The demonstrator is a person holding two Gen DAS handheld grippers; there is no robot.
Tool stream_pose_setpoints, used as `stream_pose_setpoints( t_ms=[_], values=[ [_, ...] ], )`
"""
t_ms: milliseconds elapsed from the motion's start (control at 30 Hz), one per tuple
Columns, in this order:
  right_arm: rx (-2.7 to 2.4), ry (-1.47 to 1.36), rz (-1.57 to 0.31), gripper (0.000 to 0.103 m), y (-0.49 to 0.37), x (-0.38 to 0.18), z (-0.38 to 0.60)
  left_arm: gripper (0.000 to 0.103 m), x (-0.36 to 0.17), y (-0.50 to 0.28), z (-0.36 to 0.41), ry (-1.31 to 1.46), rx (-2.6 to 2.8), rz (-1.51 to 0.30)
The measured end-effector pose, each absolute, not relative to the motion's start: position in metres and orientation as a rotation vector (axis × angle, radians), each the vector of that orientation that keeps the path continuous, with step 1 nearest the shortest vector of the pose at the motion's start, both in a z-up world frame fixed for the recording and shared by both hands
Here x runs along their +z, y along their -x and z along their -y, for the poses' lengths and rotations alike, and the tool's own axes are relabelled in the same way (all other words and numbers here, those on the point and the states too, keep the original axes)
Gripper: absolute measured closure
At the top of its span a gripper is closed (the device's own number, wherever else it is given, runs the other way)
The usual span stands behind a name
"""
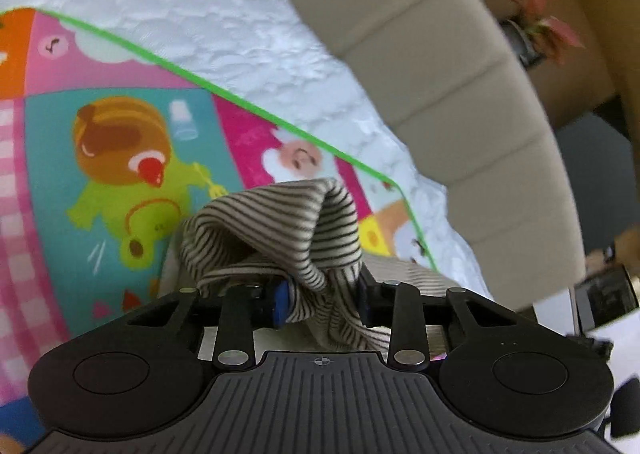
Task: Fold clothes
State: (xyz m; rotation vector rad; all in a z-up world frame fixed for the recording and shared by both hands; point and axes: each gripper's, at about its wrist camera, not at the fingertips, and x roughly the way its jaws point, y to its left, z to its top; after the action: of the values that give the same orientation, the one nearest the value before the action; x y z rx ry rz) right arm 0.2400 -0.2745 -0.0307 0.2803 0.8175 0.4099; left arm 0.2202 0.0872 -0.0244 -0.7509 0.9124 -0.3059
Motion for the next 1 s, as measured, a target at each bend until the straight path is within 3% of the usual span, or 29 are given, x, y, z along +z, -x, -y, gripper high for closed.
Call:
stream_pose_setpoints(
  t_ms=[300,467,600,667,733,800,833,933,967,1000],
  values=[
    [0.355,-0.253,-0.958,0.086,-0.183,-0.066,0.278,0.067,-0.060,-0.142,-0.083,0.773,-0.266,-1.012],
    [0.274,-0.202,-0.981,0.078,-0.172,-0.081,0.274,0.049,-0.071,-0.135,-0.079,0.648,-0.145,-1.086],
    [0.234,-0.215,-0.944,0.074,-0.167,-0.075,0.280,0.044,-0.057,-0.124,-0.089,0.634,-0.107,-1.040],
    [0.253,-0.247,-0.931,0.059,-0.169,-0.073,0.283,0.036,-0.047,-0.118,-0.097,0.646,-0.104,-0.990],
    [0.273,-0.277,-0.932,0.052,-0.173,-0.074,0.283,0.028,-0.040,-0.120,-0.105,0.679,-0.100,-0.948],
    [0.284,-0.284,-0.952,0.058,-0.178,-0.077,0.279,0.025,-0.041,-0.128,-0.106,0.695,-0.114,-0.941],
    [0.287,-0.274,-0.957,0.082,-0.180,-0.077,0.277,0.028,-0.044,-0.134,-0.102,0.693,-0.130,-0.959],
    [0.317,-0.280,-0.905,0.089,-0.174,-0.055,0.286,0.062,-0.048,-0.144,-0.083,0.646,-0.167,-1.002],
    [0.331,-0.288,-0.886,0.089,-0.171,-0.044,0.292,0.069,-0.045,-0.143,-0.079,0.635,-0.192,-0.997],
    [0.343,-0.283,-0.875,0.089,-0.167,-0.036,0.297,0.070,-0.040,-0.140,-0.078,0.642,-0.230,-0.977]
  ],
)
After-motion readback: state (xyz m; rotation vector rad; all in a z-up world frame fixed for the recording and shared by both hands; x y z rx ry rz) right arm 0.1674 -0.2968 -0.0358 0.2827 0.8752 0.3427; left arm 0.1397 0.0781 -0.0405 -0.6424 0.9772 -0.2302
